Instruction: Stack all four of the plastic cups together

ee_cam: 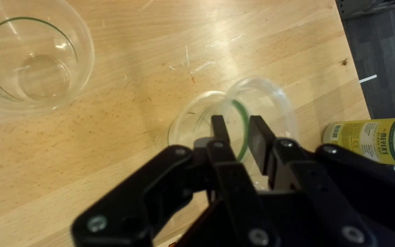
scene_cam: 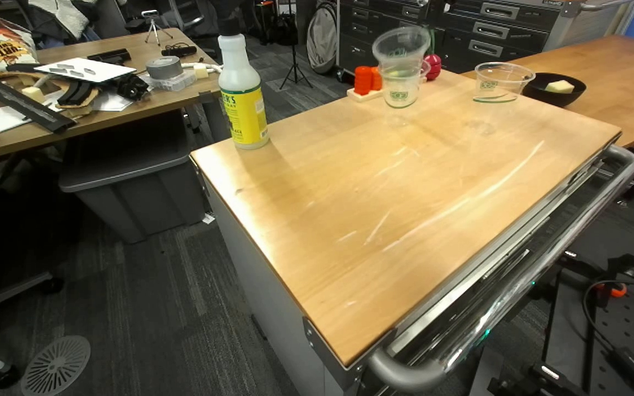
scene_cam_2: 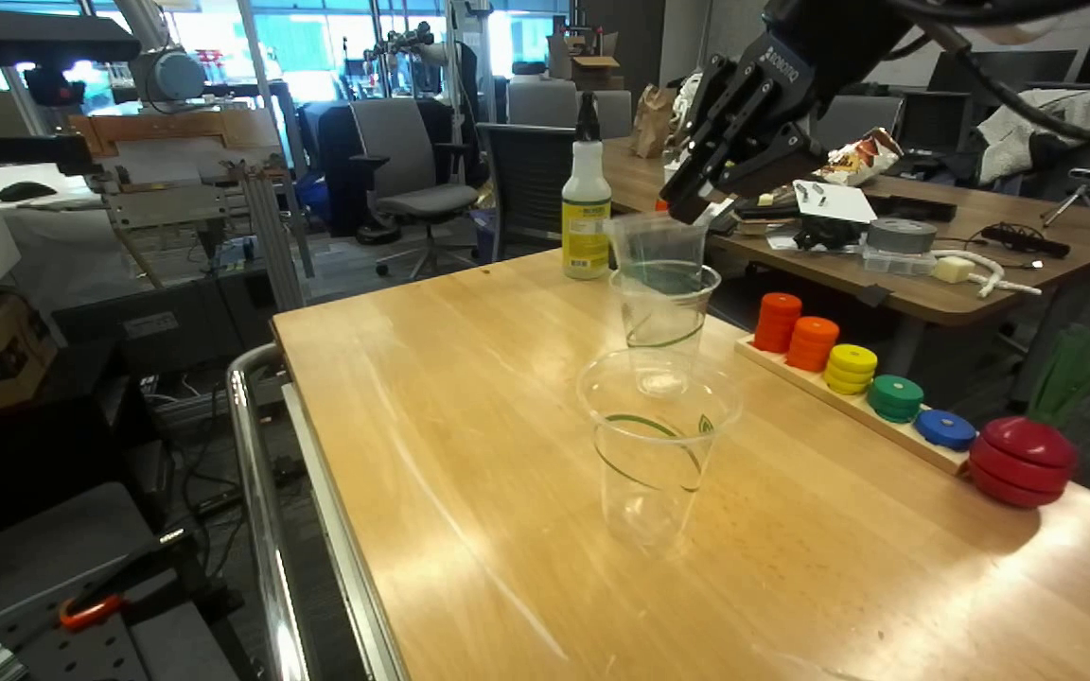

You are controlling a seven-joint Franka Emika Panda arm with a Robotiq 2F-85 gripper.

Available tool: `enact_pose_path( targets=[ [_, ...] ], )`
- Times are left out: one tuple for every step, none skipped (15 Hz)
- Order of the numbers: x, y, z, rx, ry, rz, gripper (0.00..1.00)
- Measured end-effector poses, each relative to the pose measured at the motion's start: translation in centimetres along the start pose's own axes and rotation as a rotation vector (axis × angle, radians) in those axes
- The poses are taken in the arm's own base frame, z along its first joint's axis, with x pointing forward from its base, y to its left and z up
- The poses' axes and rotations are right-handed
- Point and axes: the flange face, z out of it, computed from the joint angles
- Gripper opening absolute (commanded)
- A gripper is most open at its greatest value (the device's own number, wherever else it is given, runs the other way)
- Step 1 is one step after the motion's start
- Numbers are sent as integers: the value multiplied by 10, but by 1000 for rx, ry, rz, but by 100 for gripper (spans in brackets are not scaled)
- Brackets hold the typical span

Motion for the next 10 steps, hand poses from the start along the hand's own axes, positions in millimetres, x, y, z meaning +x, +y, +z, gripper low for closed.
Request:
enact_pose_path(
  targets=[
    [1, 0, 1, -1, -2, -2, 64],
    [1, 0, 1, -3, -2, -3, 71],
    [1, 0, 1, -6, -2, -3, 80],
    [1, 0, 2, -9, -3, -3, 86],
    [1, 0, 2, -12, -3, -3, 95],
    [1, 0, 2, -14, -3, -3, 99],
    [1, 0, 2, -14, -4, -4, 100],
    [2, 0, 3, -14, -4, -4, 100],
    [3, -2, 3, -15, -4, -6, 100],
    [4, -4, 3, -19, -3, -10, 100]
  ],
)
